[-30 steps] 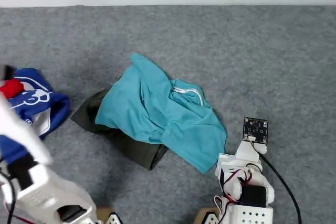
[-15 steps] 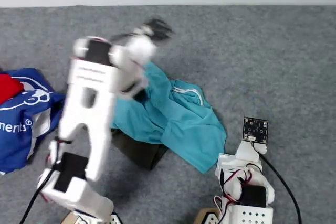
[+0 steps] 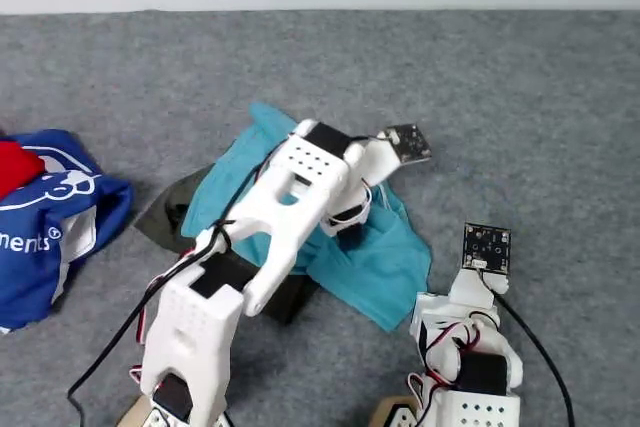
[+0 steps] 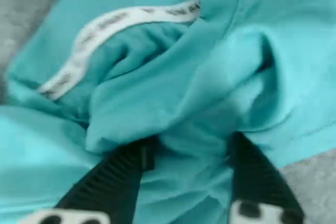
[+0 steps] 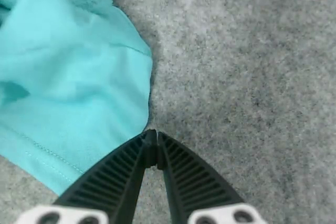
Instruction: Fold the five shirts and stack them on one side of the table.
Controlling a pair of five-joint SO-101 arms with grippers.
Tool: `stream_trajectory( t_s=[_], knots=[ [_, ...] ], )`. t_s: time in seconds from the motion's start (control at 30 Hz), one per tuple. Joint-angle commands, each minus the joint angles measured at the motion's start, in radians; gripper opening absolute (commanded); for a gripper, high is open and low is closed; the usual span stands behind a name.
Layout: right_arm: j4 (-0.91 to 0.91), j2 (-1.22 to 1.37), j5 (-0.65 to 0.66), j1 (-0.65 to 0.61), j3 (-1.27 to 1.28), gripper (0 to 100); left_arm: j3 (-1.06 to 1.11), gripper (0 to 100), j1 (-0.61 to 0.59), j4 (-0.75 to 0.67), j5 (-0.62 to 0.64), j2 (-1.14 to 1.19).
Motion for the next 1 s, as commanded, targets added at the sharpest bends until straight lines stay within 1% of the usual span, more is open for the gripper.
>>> stream_trajectory(
  t_s=[0.0,0.03,0.07,0.27,0.4,0.5,0.6,0.7,0.83,0.97],
  knots=[
    [0.002,-0.007,0.009,-0.007,0.014,0.9,-0.065,5,-0.011,-0.015,0.002,-0.009],
    [0.002,-0.007,0.009,-0.007,0.014,0.9,-0.082,0,-0.018,-0.014,0.002,-0.018],
    [0.002,-0.007,0.009,-0.007,0.014,0.9,-0.096,1,-0.028,-0.002,0.003,-0.034],
    [0.002,-0.007,0.009,-0.007,0.014,0.9,-0.263,0,-0.107,0.173,0.006,-0.218],
    [0.002,-0.007,0.009,-0.007,0.014,0.9,-0.381,0,-0.222,0.229,0.026,-0.381],
    [0.002,-0.007,0.009,-0.007,0.014,0.9,-0.449,0,-0.362,0.227,0.084,-0.497],
    [0.002,-0.007,0.009,-0.007,0.014,0.9,-0.509,0,-0.526,0.224,0.091,-0.580],
    [0.002,-0.007,0.009,-0.007,0.014,0.9,-0.535,0,-0.703,0.184,0.091,-0.628],
    [0.002,-0.007,0.009,-0.007,0.014,0.9,-0.527,0,-0.951,0.075,0.091,-0.649],
    [0.002,-0.007,0.009,-0.007,0.014,0.9,-0.527,0,-1.160,-0.037,0.091,-0.612]
  ],
)
